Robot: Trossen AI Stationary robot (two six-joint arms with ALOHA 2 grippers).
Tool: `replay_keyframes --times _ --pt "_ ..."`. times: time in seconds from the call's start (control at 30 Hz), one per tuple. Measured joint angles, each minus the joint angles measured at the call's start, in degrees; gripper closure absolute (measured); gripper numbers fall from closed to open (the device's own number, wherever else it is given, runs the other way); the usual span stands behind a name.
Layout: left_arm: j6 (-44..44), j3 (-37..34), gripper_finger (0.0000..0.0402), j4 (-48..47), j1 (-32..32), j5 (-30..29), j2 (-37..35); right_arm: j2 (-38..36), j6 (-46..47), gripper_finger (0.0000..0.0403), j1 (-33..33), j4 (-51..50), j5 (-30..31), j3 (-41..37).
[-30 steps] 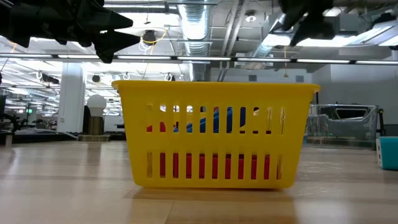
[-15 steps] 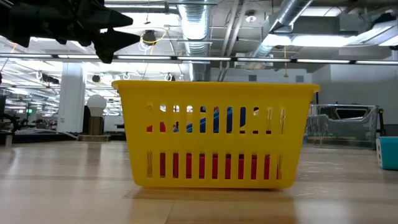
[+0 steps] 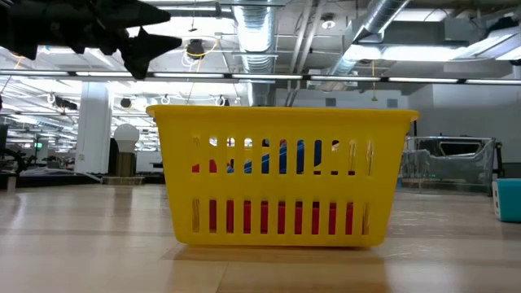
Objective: Pick & Place Office items
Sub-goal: Put the orange charger adapter into the transparent bin
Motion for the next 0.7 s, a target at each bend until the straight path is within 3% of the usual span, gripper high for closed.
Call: replay_keyframes --times 0.27,0.7 --pt "0.1 0.0 0.0188 1.9 -3.0 0.0 0.0 4.8 -5.7 0.0173 -1.6 -5.6 -4.6 2.5" --pt "0.3 0.0 0.0188 3.6 -4.4 0.0 0.0 6.3 -6.7 0.0197 0.1 -7.0 -4.6 2.2"
